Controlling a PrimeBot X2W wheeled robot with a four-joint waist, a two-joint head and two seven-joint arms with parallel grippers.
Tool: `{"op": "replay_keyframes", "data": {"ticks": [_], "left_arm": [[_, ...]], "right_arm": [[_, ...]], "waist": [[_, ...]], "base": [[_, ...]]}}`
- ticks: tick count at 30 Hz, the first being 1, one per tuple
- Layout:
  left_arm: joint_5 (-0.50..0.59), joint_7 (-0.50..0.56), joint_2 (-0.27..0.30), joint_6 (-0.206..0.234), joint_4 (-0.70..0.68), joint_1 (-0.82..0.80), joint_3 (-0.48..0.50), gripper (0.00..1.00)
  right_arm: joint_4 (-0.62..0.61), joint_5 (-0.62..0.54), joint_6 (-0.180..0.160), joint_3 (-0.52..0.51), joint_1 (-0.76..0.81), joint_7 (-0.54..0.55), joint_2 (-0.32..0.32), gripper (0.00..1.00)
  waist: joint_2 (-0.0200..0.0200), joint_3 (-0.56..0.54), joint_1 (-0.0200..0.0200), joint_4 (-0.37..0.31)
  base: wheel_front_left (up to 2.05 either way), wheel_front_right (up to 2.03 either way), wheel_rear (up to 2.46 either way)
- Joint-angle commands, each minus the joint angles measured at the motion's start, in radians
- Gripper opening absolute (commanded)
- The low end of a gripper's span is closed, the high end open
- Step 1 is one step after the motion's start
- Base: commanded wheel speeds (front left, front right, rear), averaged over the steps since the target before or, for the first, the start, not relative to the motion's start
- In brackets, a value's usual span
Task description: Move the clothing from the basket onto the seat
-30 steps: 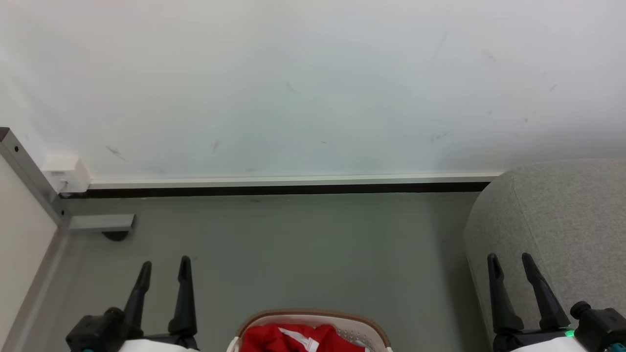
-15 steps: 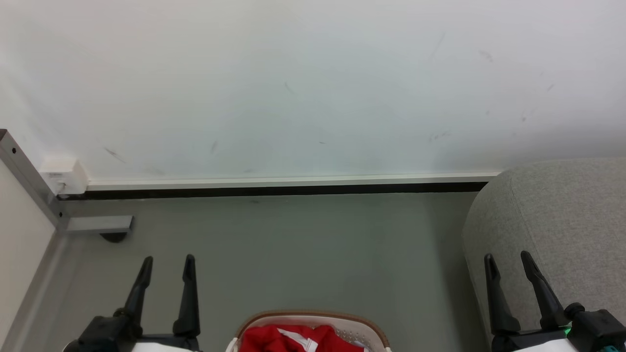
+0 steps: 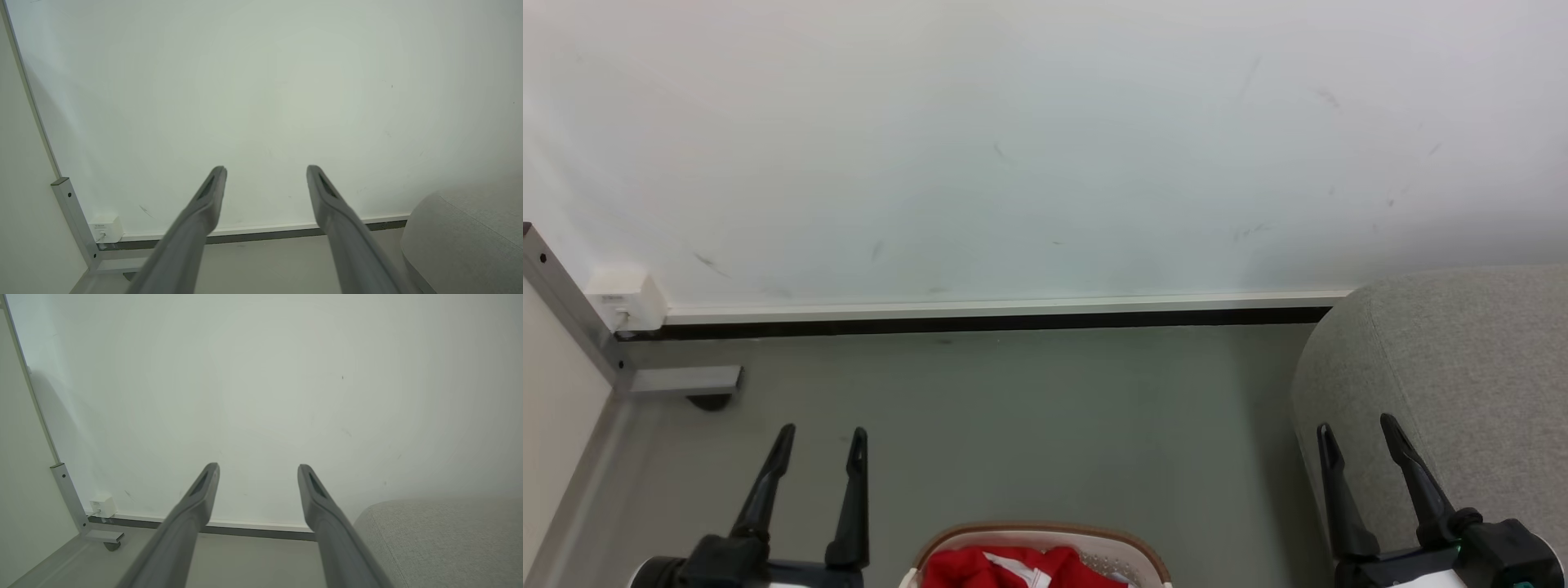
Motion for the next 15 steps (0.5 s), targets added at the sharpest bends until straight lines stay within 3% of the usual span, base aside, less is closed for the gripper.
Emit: {"op": "replay_keyframes", "data": {"ticks": [1, 15], "left_arm": [[0.019, -0.008, 0.003, -0.002, -0.006, 0.012, 0.002, 1.00], [0.014, -0.015, -0.017, -0.030, 0.001, 0.014, 0.030, 1.00]], "right_arm": [[-0.005, -0.018, -0.002, 0.003, -0.002, -0.010, -0.004, 1.00], [-0.009, -0.026, -0.002, 0.005, 0.006, -0.016, -0.004, 1.00]], "waist": [[-0.0001, 0.000, 0.0000, -0.001], [-0.0001, -0.002, 0.0000, -0.006]], "base": [[0.00, 0.00, 0.00], [0.00, 0.00, 0.00]]}}
